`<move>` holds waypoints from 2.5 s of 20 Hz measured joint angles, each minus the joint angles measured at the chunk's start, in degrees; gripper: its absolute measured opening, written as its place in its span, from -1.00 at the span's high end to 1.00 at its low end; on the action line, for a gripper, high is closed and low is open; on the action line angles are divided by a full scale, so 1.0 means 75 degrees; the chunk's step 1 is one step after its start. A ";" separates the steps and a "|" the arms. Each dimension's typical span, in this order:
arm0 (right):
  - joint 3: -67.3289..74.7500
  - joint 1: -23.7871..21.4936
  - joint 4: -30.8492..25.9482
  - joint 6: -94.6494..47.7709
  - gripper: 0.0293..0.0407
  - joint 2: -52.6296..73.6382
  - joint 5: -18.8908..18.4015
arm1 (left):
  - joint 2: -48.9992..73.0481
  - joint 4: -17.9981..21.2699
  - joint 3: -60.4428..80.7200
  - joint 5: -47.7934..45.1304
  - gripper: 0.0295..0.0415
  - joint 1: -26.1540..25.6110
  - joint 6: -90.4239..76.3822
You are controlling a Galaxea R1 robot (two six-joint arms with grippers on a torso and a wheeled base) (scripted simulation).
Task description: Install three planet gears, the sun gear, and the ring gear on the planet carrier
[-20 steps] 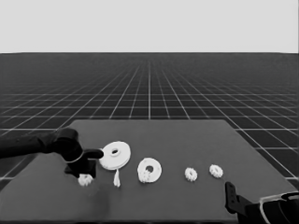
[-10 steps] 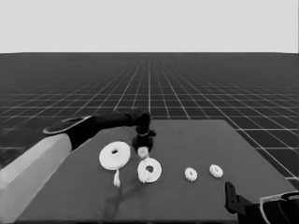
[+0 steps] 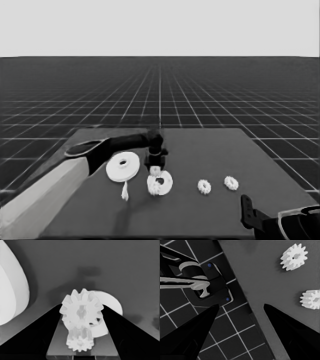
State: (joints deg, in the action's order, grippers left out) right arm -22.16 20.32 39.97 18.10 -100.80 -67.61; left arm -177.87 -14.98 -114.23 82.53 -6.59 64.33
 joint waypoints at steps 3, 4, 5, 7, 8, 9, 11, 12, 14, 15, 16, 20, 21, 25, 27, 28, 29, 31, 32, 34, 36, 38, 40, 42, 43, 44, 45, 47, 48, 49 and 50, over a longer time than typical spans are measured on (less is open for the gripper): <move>0.0000 0.0000 0.0000 0.0000 -0.61 0.0000 0.0000 | -0.0014 -0.0028 -0.0049 -0.0024 0.72 -0.0035 -0.0024; 0.0000 0.0000 0.0000 0.0000 -0.61 0.0000 0.0000 | -0.0015 -0.0031 -0.0053 -0.0027 0.72 -0.0038 -0.0027; 0.0000 0.0000 0.0000 0.0000 -0.61 0.0000 0.0000 | -0.0016 -0.0032 -0.0056 -0.0028 0.19 -0.0040 -0.0028; 0.0000 0.0000 0.0000 0.0000 -0.61 0.0000 0.0000 | -0.0017 -0.0034 -0.0059 -0.0030 -0.42 -0.0041 -0.0029; 0.0000 0.0000 0.0000 0.0000 -0.61 0.0000 0.0000 | -0.0017 -0.0034 -0.0059 -0.0031 -0.47 -0.0041 -0.0029; 0.0000 0.0000 0.0000 0.0000 -0.61 0.0000 0.0000 | -0.0017 -0.0034 -0.0059 -0.0031 -0.48 -0.0041 -0.0029; 0.0000 0.0000 0.0000 0.0000 -0.61 0.0000 0.0000 | -0.0017 -0.0035 -0.0060 -0.0031 -0.49 -0.0041 -0.0029; 0.0000 0.0000 0.0000 0.0000 -0.61 0.0000 0.0000 | -0.0017 -0.0035 -0.0060 -0.0031 -0.49 -0.0041 -0.0029; 0.0000 0.0000 0.0000 0.0000 -0.61 0.0000 0.0000 | -0.0018 -0.0035 -0.0060 -0.0031 -0.49 -0.0041 -0.0029; 0.0000 0.0000 0.0000 0.0000 -0.61 0.0000 0.0000 | 0.0172 0.0304 0.0482 0.0248 -0.49 0.0331 0.0265; 0.0000 0.0000 0.0000 0.0000 -0.61 0.0000 0.0000 | 0.0243 0.0540 0.0708 0.0382 -0.49 0.0641 0.0390; 0.0000 0.0000 0.0000 0.0000 -0.61 0.0000 0.0000 | 0.0287 0.0865 0.0868 0.0519 -0.49 0.1008 0.0479; 0.0000 0.0000 0.0000 0.0000 -0.61 0.0000 0.0000 | 0.0288 0.0884 0.0872 0.0526 -0.49 0.1025 0.0481; 0.0000 0.0000 0.0000 0.0000 -0.61 0.0000 0.0000 | 0.2316 0.0388 0.4402 -0.2031 -0.89 0.1639 -0.3192; 0.0000 0.0000 0.0000 0.0000 -0.61 0.0000 0.0000 | 0.7442 -0.0110 0.9364 -0.4519 -0.75 0.2870 -0.8441; 0.0000 0.0000 0.0000 0.0000 -0.61 0.0000 0.0000 | 0.8663 -0.0218 1.0465 -0.5061 -0.61 0.3128 -0.9600; 0.0000 0.0000 0.0000 0.0000 -0.61 0.0000 0.0000 | 0.9360 -0.0281 1.1118 -0.5380 -0.54 0.3276 -1.0282; 0.0000 0.0000 0.0000 0.0000 -0.61 0.0000 0.0000 | 0.9991 -0.0340 1.1726 -0.5679 -0.50 0.3415 -1.0920; 0.0000 0.0000 0.0000 0.0000 -0.61 0.0000 0.0000 | 1.0125 -0.0353 1.1857 -0.5744 -0.49 0.3446 -1.1058; 0.0000 0.0000 0.0000 0.0000 -0.61 0.0000 0.0000 | 1.0248 -0.0365 1.1977 -0.5804 -0.49 0.3476 -1.1188; -0.2924 -0.2478 -0.2739 0.5474 -0.76 -0.3378 -0.2392 | 1.0289 -0.0370 1.2018 -0.5825 -0.49 0.3487 -1.1233; -0.4930 -0.2654 -0.3500 0.6581 -0.65 -0.4475 -0.2460 | 1.0303 -0.0371 1.2032 -0.5833 -0.49 0.3491 -1.1249; -0.5759 -0.2671 -0.3758 0.6846 -0.62 -0.4862 -0.2471 | 1.0307 -0.0372 1.2037 -0.5835 -0.49 0.3492 -1.1254; -0.6075 -0.2672 -0.3847 0.6918 -0.61 -0.5005 -0.2477 | 1.0309 -0.0372 1.2038 -0.5836 -0.49 0.3493 -1.1256; -0.6148 -0.2671 -0.3867 0.6931 -0.61 -0.5037 -0.2478 | 1.0309 -0.0372 1.2039 -0.5836 -0.49 0.3493 -1.1256; -0.6192 -0.2670 -0.3878 0.6938 -0.61 -0.5057 -0.2479 | 1.0310 -0.0372 1.2039 -0.5836 -0.49 0.3493 -1.1256; -0.6496 -0.2026 -0.3237 0.6812 -0.61 -0.5170 -0.2214 | 1.0310 -0.0372 1.2039 -0.5836 -0.49 0.3493 -1.1257; -0.6971 -0.1341 -0.2694 0.6622 -0.61 -0.5351 -0.1904 | 1.0310 -0.0372 1.2039 -0.5836 -0.49 0.3493 -1.1257; -0.7102 -0.1211 -0.2589 0.6571 -0.61 -0.5402 -0.1826 | 1.0310 -0.0372 1.2039 -0.5836 -0.49 0.3493 -1.1257; -0.7182 -0.1139 -0.2530 0.6539 -0.61 -0.5433 -0.1778 | 1.0310 -0.0372 1.2039 -0.5836 -0.49 0.3493 -1.1257; -0.7230 -0.1099 -0.2496 0.6521 -0.61 -0.5451 -0.1750 | 1.0310 -0.0372 1.2039 -0.5836 -0.49 0.3493 -1.1257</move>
State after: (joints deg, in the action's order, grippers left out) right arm -76.38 12.08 21.26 67.01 -141.68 -80.74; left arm -100.55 -17.77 -23.94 38.76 19.61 -20.10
